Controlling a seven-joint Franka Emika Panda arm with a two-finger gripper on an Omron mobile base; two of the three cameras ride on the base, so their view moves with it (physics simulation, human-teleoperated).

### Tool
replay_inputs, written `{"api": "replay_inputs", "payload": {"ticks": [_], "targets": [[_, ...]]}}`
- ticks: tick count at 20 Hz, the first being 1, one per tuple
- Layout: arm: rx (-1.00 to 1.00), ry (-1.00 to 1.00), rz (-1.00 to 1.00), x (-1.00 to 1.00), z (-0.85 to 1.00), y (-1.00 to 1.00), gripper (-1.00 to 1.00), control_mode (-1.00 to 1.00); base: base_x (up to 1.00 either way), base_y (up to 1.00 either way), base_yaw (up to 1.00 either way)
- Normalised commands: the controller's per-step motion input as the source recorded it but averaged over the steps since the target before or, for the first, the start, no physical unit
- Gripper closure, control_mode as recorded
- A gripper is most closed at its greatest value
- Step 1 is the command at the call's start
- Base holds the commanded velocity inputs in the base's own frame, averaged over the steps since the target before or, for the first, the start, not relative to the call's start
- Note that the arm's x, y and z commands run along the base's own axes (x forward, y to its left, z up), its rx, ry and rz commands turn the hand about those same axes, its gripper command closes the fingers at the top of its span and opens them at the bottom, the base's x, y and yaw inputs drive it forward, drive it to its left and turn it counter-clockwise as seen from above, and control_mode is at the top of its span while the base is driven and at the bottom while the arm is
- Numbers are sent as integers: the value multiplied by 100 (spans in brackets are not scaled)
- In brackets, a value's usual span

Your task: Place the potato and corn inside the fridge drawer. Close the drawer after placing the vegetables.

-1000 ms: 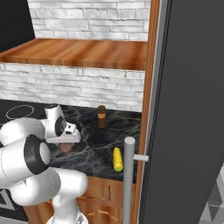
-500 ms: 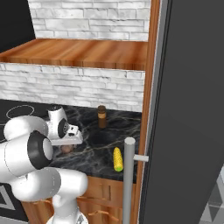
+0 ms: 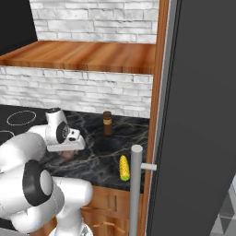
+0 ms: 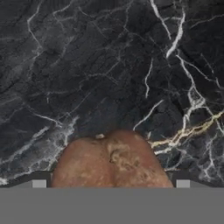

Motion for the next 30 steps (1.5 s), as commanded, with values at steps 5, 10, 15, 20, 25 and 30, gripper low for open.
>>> {"api": "replay_inputs", "payload": {"ticks": [5,10,15,20,25,30], "targets": [[3,-4,-4,-77,100,2,100,-100,0,0,0],[5,-2,-2,-87,99,0,100,-100,0,0,0],[0,-2,0,-36,50,0,100,-100,0,0,0],[0,0,0,0,0,0,100,-100,0,0,0],[0,-1,-2,-12,0,3,100,100,-80,61,-24],[0,0,0,0,0,0,100,100,-100,66,-58]]}}
